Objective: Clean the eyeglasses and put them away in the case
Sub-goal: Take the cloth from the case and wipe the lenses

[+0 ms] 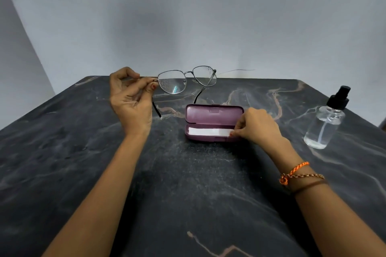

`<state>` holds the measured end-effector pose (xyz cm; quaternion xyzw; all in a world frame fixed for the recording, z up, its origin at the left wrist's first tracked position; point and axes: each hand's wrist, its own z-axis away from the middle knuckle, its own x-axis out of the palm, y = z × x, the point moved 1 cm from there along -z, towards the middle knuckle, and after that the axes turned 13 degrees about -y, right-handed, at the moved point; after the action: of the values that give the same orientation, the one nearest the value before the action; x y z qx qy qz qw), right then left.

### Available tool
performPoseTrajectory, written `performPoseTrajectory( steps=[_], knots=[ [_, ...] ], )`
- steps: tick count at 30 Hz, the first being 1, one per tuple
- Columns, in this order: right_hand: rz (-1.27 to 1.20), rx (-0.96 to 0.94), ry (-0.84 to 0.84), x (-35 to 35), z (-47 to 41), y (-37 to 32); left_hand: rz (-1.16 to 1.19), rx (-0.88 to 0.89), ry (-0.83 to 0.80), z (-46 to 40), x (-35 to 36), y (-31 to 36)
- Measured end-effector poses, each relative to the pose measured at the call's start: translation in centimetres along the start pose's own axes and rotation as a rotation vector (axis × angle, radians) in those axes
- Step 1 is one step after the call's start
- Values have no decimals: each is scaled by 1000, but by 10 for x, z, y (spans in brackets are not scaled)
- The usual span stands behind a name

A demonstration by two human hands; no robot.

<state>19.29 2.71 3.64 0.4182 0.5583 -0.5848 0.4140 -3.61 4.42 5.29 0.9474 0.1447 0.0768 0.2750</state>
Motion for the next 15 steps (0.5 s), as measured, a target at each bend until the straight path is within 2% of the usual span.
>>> performPoseTrajectory(
  steps=[7,11,15],
  knots=[
    [13,-94,-17,5,0,1,-13,2,-28,4,3,1],
    [78,-134,65,3,-1,6,-16,4,-33,4,3,0],
    [-38,-214,146,2,0,6,-36,19,-37,4,2,-1]
  ],
)
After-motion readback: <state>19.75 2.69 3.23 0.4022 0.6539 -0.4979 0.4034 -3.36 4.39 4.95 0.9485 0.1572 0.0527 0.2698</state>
